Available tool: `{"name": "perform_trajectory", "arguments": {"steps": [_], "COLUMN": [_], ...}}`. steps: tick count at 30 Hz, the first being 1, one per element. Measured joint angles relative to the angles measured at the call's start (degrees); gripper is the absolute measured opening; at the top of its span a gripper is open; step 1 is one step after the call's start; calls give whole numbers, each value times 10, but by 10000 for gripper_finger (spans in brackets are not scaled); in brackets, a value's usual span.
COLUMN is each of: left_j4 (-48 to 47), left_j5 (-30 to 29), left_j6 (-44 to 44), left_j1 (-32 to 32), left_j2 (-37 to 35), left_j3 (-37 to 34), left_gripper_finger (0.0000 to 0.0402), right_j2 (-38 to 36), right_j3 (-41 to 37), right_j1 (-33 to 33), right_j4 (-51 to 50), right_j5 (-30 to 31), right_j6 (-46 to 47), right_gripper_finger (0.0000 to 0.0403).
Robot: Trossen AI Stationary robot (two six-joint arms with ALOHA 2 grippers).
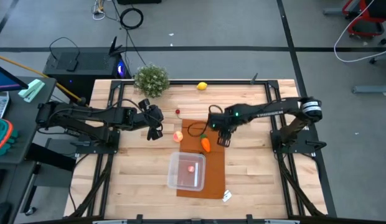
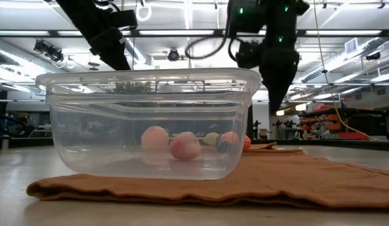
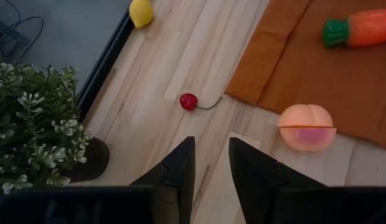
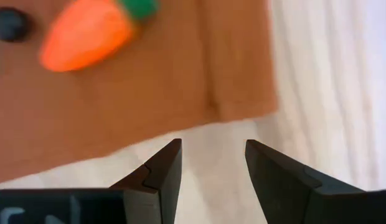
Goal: Pick and placing Produce into tupperware
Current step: Put the yellow lemon into the transparent bin
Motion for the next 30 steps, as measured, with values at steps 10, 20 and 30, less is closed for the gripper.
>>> {"name": "perform_trajectory", "arguments": {"steps": [10,20,30], "left_j4": [0,0,0], "left_j5": [0,0,0], "left_j6": [3,5,5], "left_j1": [0,1,1], "left_j2": [0,0,0], "left_j3": [0,0,-1], "left_gripper_finger": [107,107,107], "right_j2": [0,17,137], "right_j3": [5,78,270], "right_j1": [-183,-328,-386], "right_j4": [13,17,-28], "right_j5": [-30,-69,-89], "right_j6": [-88,-167,-219], "right_gripper_finger": [150,150,150]}}
